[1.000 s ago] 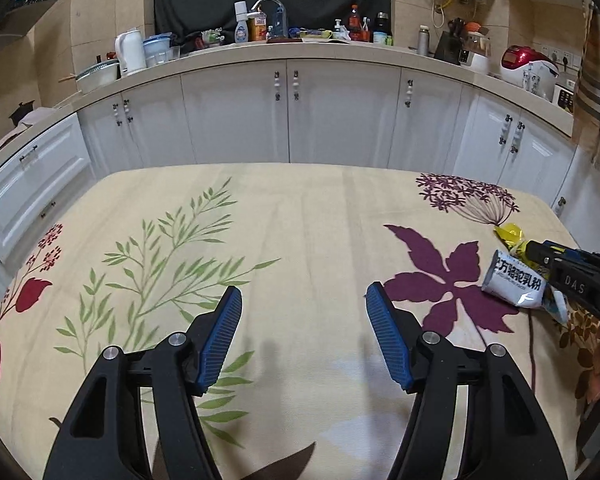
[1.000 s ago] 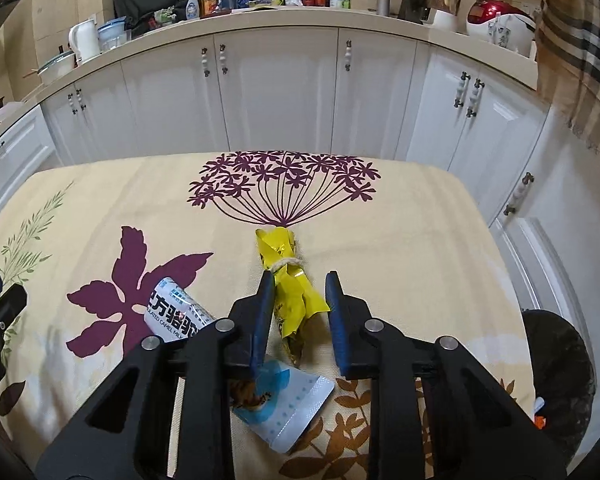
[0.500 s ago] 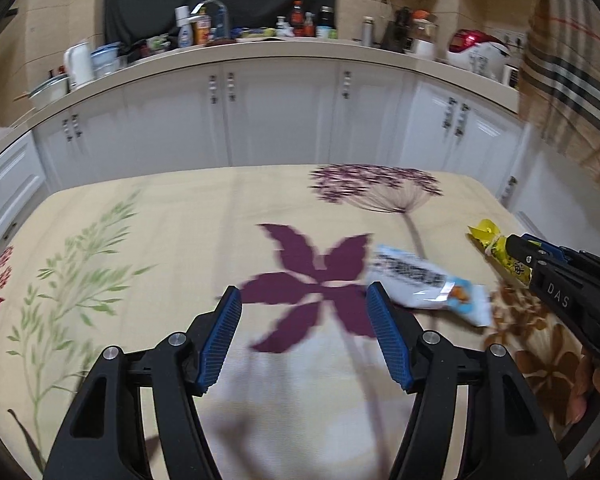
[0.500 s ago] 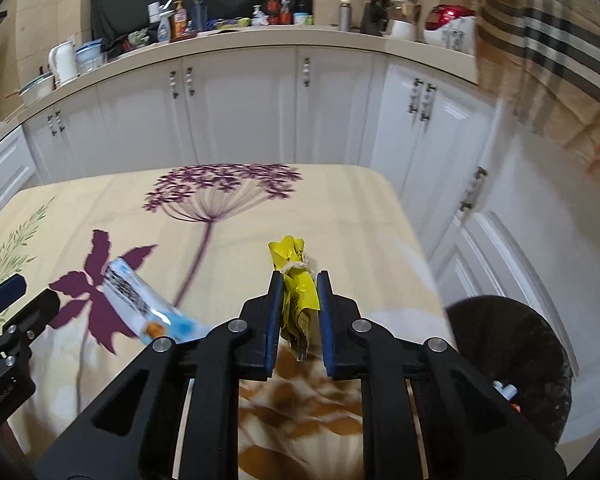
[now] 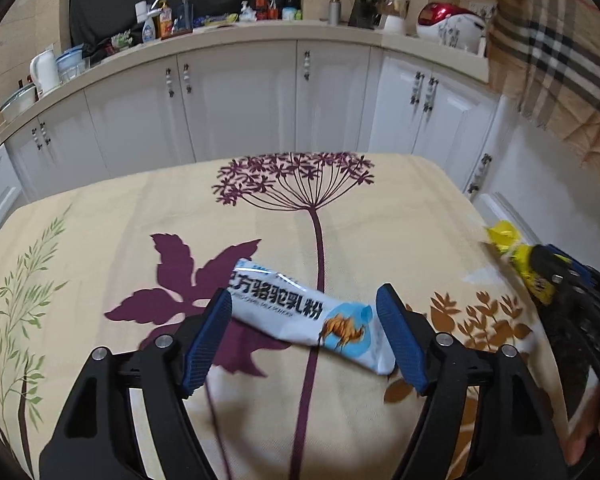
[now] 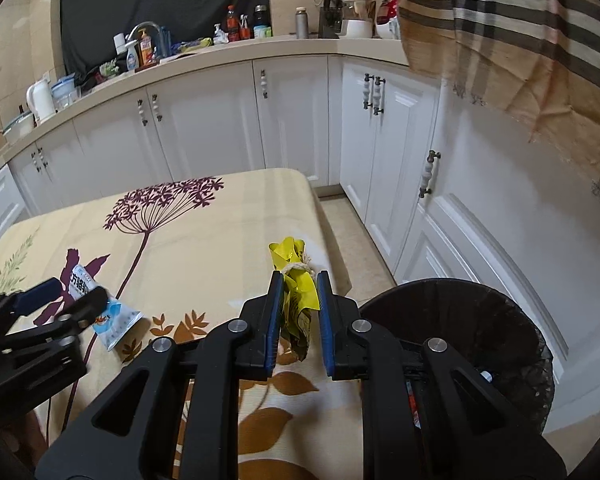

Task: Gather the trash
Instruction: 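Grasp the white milk-powder packet with the left tool while the right tool holds the yellow bag, then carry the yellow bag and white packet over the black bin and open both tools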

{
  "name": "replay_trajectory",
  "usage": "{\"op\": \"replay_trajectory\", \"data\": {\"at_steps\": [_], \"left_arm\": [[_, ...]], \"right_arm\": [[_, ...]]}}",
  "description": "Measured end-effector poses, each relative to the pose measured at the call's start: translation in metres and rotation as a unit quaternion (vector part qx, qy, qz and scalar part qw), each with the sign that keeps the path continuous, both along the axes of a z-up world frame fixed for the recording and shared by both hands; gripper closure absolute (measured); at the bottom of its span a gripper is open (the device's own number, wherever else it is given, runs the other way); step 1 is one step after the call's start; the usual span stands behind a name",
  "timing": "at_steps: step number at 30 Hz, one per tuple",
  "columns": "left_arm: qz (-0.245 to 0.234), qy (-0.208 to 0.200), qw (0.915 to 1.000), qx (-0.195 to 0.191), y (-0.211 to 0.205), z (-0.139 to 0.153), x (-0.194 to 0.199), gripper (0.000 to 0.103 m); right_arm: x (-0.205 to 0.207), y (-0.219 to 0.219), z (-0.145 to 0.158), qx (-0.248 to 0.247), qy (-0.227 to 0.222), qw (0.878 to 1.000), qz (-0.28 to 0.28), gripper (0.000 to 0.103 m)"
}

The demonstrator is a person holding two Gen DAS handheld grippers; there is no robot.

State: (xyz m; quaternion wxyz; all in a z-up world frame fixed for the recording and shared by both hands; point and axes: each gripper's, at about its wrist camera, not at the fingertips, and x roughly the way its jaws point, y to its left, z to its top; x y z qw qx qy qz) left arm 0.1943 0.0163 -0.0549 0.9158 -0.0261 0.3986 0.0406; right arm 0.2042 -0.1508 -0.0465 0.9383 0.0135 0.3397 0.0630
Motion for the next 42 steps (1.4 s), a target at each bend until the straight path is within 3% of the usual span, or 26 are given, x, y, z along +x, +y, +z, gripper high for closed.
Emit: {"op": "replay_trajectory", "data": {"at_steps": [5, 11, 16, 20, 23, 42], "left_arm": [[0.012, 0.028, 0.9993, 0.021, -0.002, -0.014, 0.011, 0.030], [0.014, 0.033, 0.9993, 0.011, 0.005, -0.017, 0.006, 0.031], [0.004, 0.036, 0.9993, 0.002, 0.011, -0.018, -0.005, 0.047], [-0.001, 0.034, 0.9994, 0.006, 0.015, -0.017, -0.011, 0.068], [-0.005, 0.032, 0.9995, 0.002, 0.019, -0.017, -0.014, 0.072], [-0.023, -0.007, 0.9995, 0.021, 0.020, 0.002, -0.047, 0.078]], "right_arm": [[-0.001, -0.008, 0.001, 0.009, -0.004, 1.000, 0.002, 0.086], [0.000, -0.014, -0.001, 0.016, -0.002, 1.000, -0.001, 0.086], [-0.001, -0.012, -0.004, 0.016, 0.000, 1.000, 0.002, 0.086], [-0.003, -0.009, -0.003, 0.015, -0.001, 1.000, 0.004, 0.086], [-0.006, -0.006, -0.002, 0.014, -0.002, 1.000, 0.006, 0.086], [-0.047, 0.004, 0.006, 0.013, -0.009, 1.000, 0.007, 0.086]]}}
